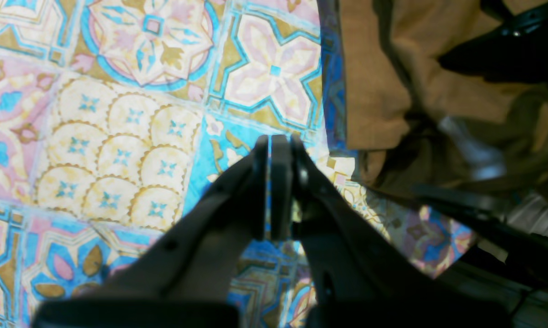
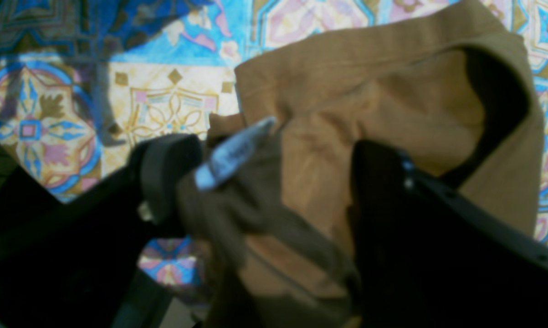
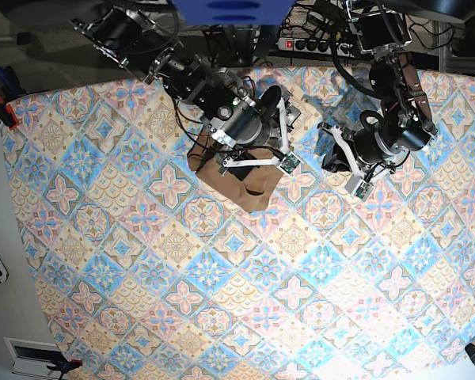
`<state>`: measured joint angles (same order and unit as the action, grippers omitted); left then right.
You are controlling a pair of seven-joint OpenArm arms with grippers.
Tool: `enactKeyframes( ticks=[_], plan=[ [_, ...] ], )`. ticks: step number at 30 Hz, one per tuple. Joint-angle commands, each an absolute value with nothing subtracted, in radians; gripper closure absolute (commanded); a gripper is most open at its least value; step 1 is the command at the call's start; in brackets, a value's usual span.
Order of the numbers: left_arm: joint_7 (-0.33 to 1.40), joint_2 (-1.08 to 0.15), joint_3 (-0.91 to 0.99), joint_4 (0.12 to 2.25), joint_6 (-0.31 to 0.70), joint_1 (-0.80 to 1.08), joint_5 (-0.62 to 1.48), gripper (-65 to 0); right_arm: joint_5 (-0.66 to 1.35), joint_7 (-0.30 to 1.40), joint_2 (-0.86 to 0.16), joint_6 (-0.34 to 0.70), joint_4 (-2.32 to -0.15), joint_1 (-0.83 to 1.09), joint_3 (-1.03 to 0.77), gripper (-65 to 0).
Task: Layout the t-shirt on the table in an organized manner, then fold the t-shirt properly
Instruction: 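Grasp the folded bundle with the right gripper and fold it toward the left gripper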
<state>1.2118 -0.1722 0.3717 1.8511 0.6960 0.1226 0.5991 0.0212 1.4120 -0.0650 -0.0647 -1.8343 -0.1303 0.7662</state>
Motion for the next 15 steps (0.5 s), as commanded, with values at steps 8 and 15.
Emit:
enactKeyframes(
  ticks=[8, 15],
  plan=[
    [1.193, -0.177, 0.374, 1.865, 0.698, 0.111, 0.615, 0.0, 0.022, 1.396, -0.053, -0.064, -1.914, -0.148, 0.765, -45.0],
    [1.191, -0.177, 0.375, 1.863, 0.698, 0.111, 0.613, 0.0, 0.021, 1.396, -0.048, -0.065, -1.946, -0.151, 0.765, -44.8]
  ],
)
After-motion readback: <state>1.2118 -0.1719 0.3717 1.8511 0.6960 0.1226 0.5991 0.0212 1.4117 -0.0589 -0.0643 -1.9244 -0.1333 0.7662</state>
